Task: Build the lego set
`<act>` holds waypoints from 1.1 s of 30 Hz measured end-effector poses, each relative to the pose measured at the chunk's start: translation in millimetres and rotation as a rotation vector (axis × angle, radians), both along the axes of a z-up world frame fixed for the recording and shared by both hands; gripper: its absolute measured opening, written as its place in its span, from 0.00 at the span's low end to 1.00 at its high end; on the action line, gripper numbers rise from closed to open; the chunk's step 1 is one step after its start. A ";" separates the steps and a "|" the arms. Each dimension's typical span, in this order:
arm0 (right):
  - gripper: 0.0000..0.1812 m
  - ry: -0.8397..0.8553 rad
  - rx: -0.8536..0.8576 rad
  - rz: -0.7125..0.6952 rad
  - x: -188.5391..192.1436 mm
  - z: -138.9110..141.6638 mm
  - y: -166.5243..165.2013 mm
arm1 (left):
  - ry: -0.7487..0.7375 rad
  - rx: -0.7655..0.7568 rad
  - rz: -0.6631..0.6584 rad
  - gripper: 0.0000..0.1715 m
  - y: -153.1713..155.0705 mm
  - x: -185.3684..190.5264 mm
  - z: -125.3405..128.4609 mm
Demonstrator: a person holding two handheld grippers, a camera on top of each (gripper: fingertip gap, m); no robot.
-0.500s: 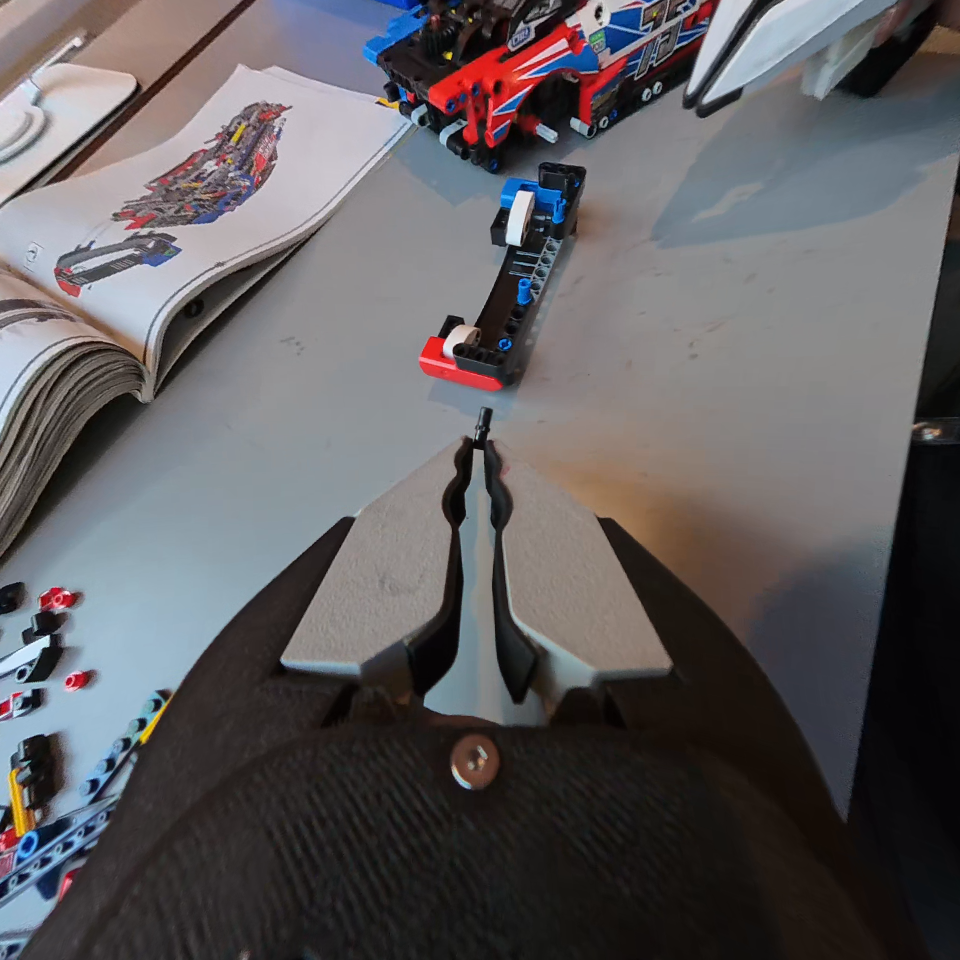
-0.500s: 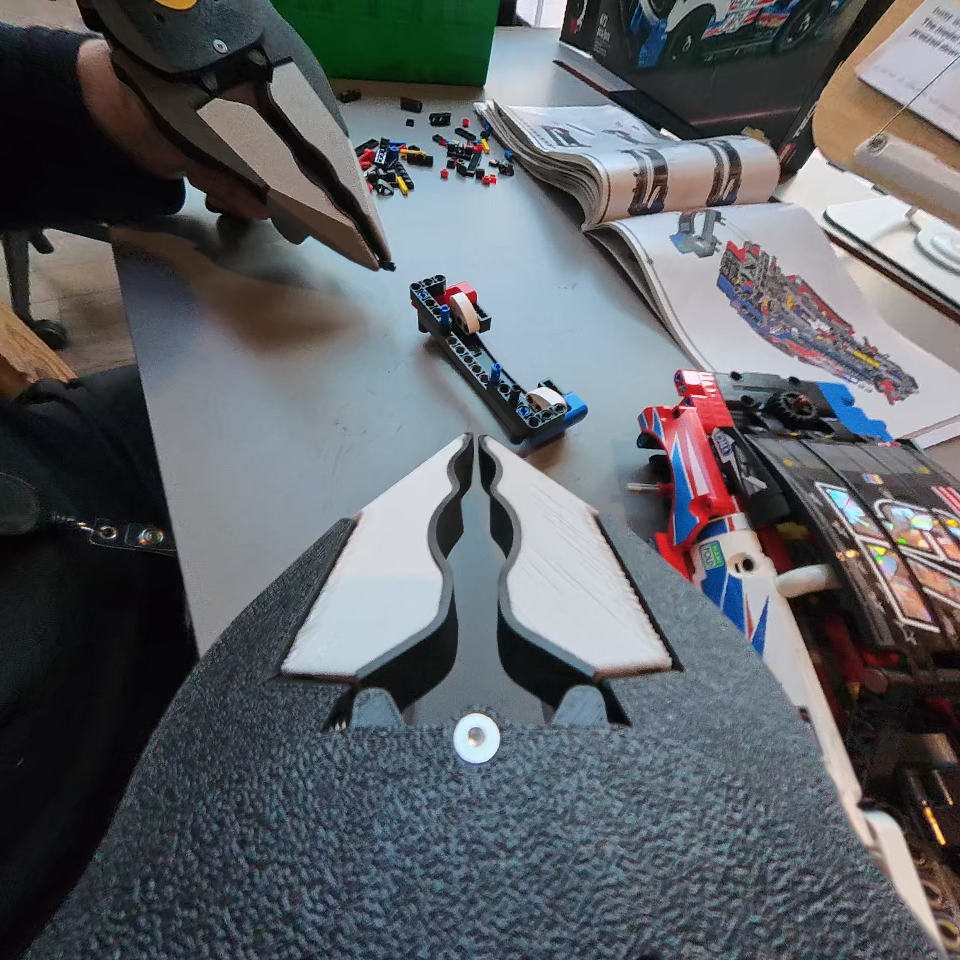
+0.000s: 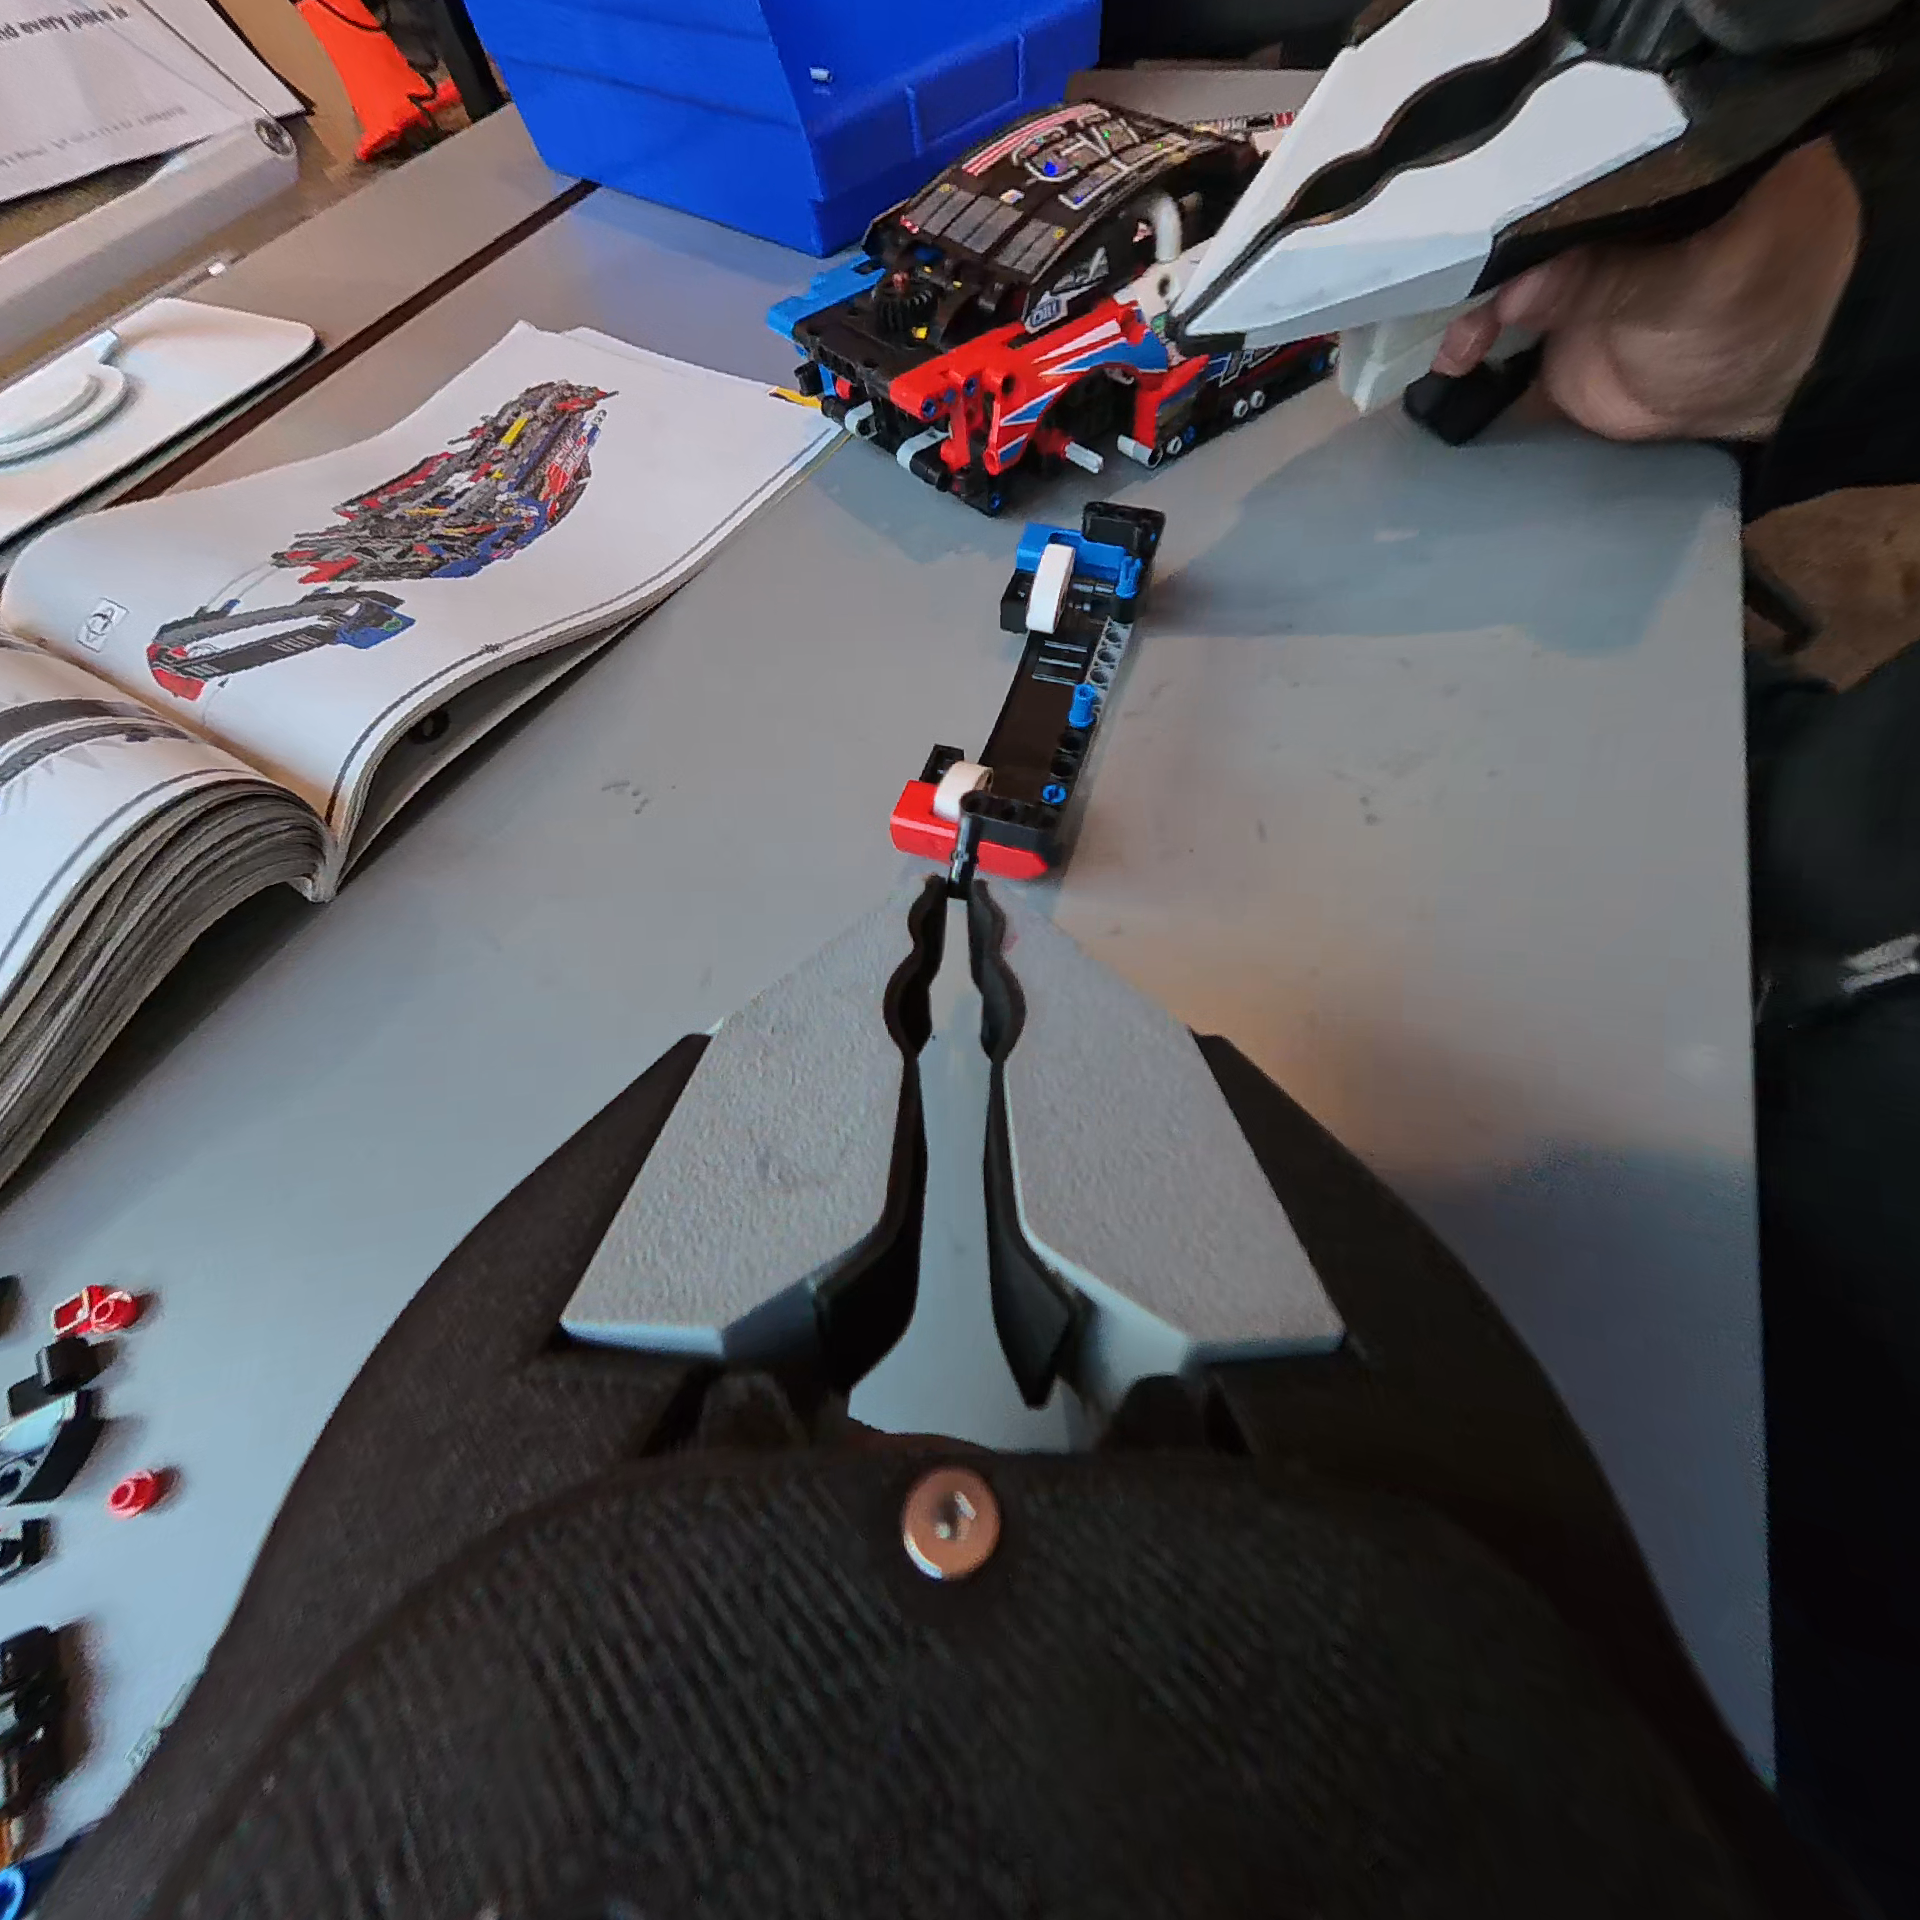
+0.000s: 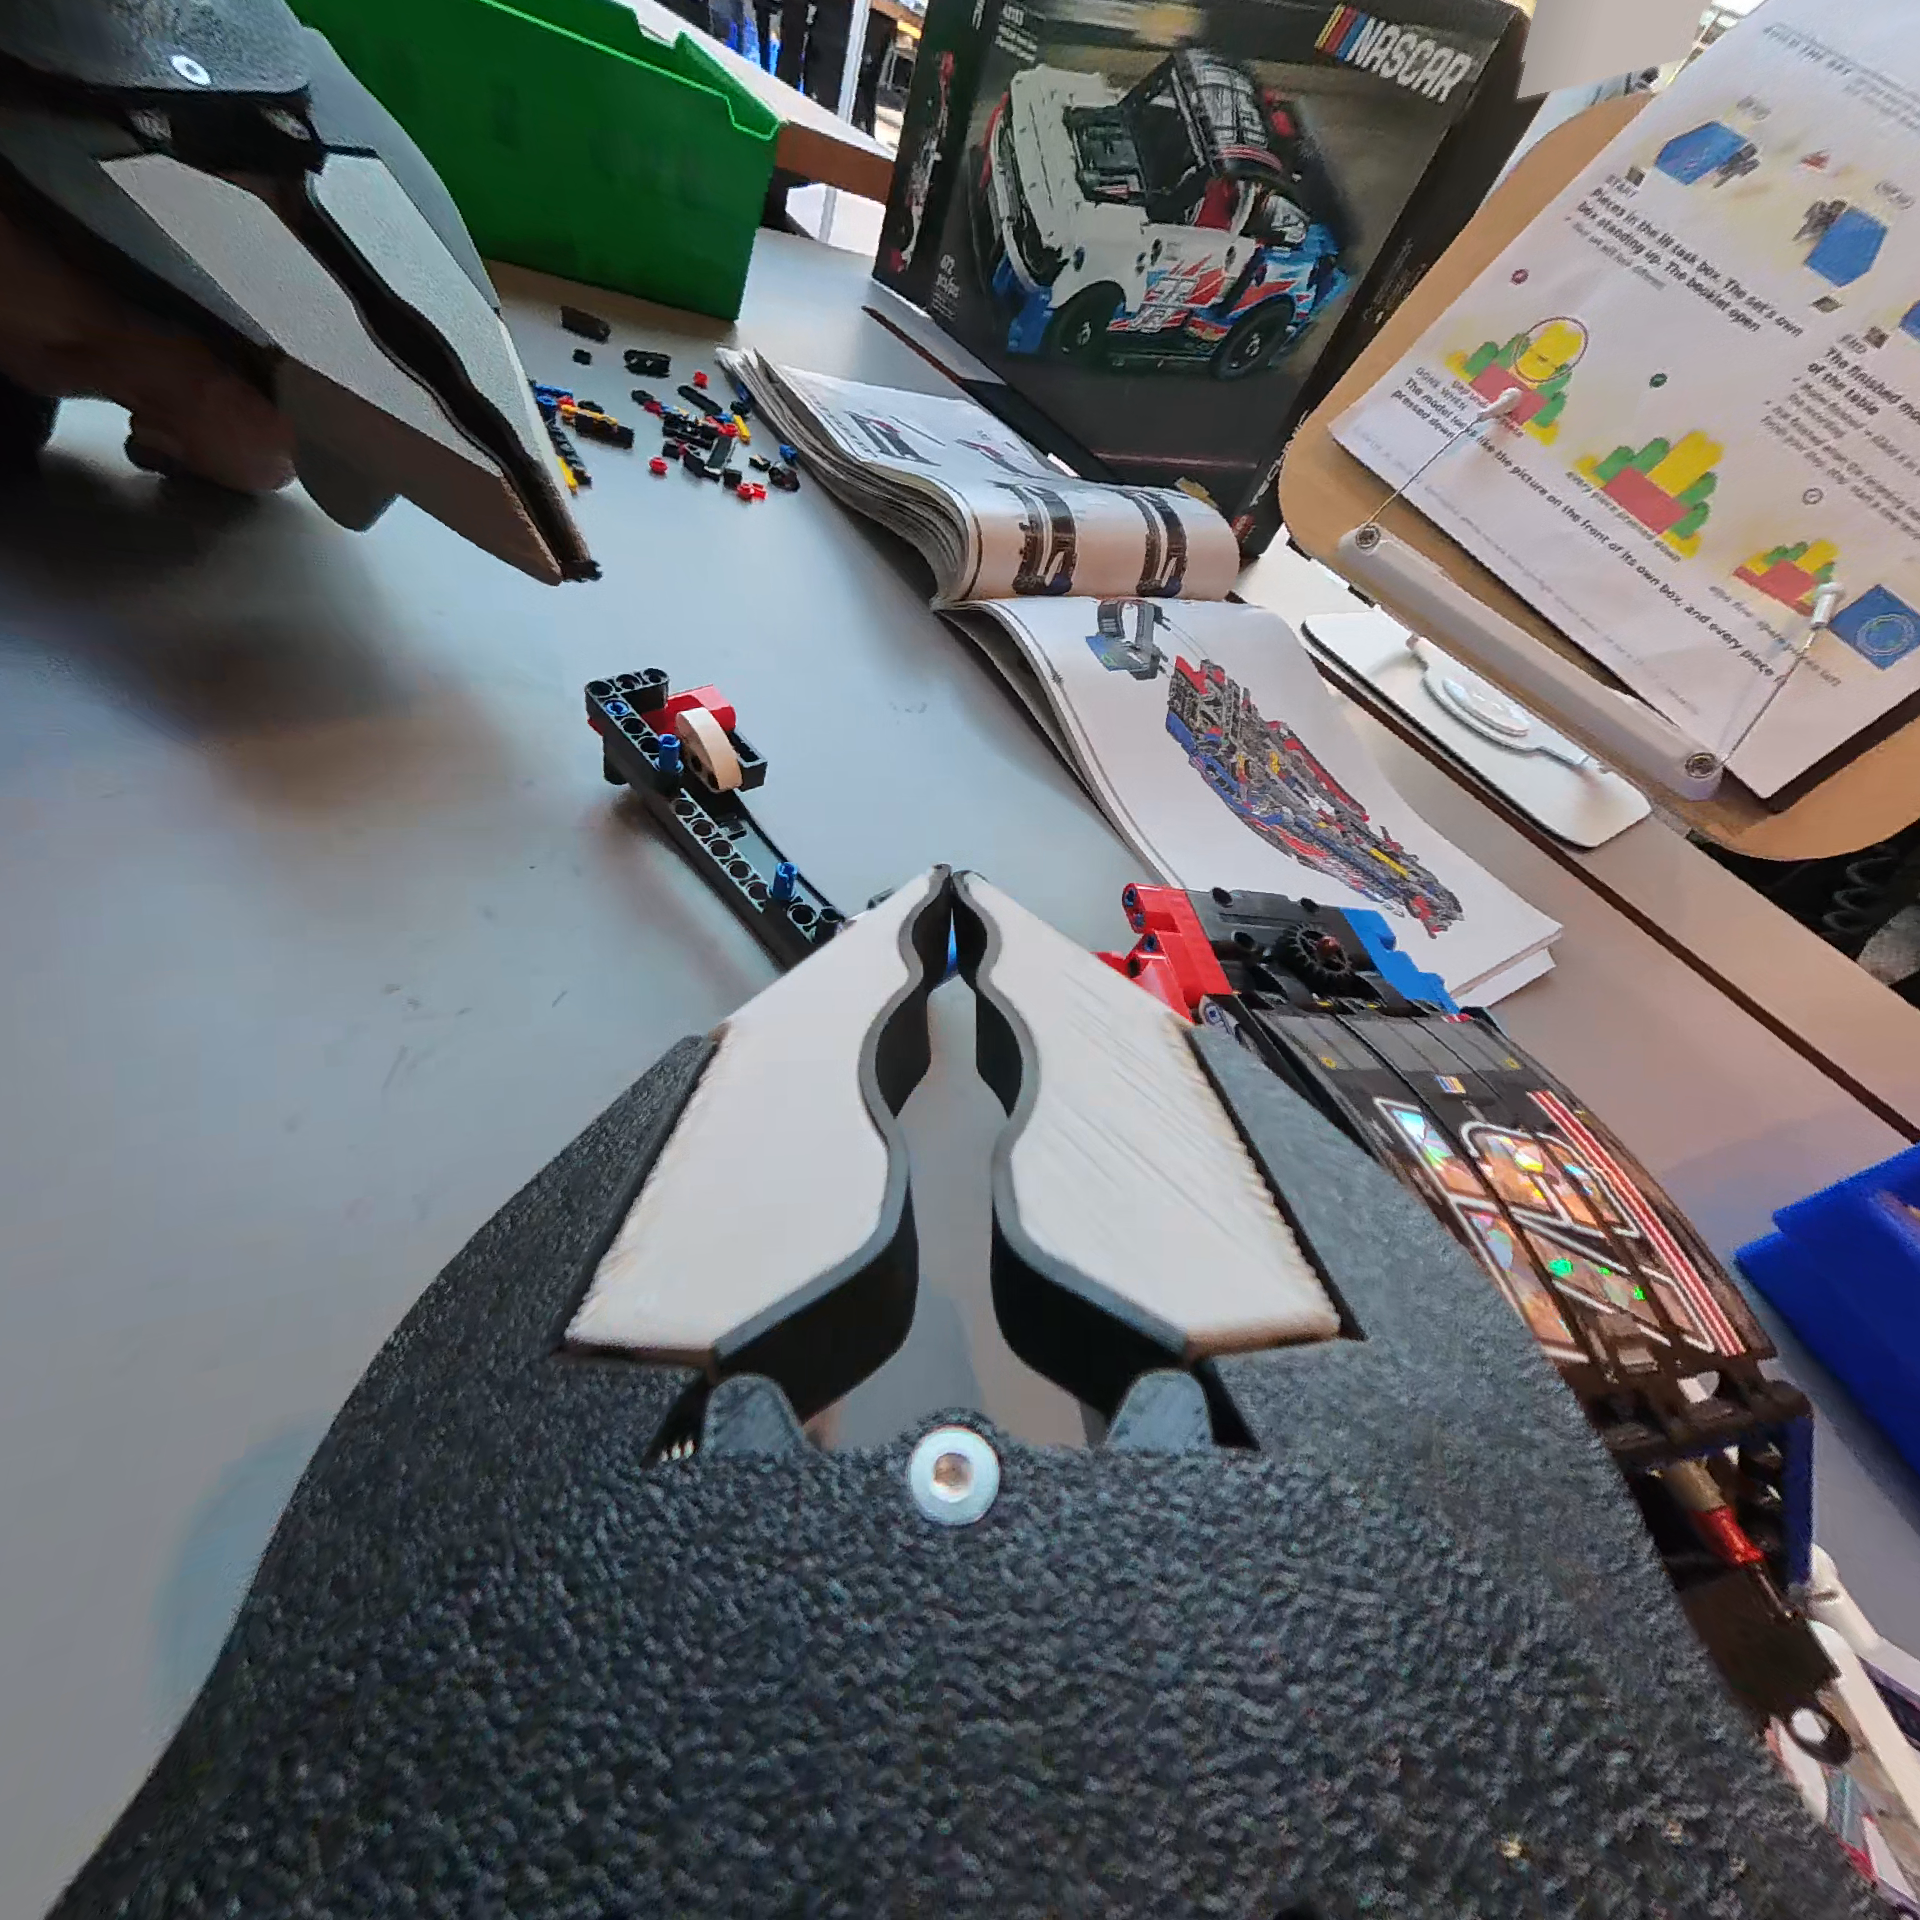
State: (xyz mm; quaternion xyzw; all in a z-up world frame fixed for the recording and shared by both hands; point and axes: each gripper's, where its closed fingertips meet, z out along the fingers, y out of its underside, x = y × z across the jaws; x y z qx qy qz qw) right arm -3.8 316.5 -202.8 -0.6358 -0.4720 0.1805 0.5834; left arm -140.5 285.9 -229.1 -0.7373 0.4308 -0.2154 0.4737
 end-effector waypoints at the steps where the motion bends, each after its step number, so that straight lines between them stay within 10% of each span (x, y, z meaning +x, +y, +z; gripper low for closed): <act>1: 0.00 0.002 0.002 -0.006 0.0 0.3 2.0 | -0.011 0.004 -0.002 0.01 1.3 0.2 1.5; 16: 0.00 0.028 0.014 0.017 -3.3 4.2 10.0 | 0.015 -0.032 -0.087 0.01 0.0 11.2 -4.9; 33: 0.03 0.018 -0.281 0.337 -46.2 -8.3 -85.2 | -0.065 0.127 -0.273 0.01 -55.2 81.0 21.6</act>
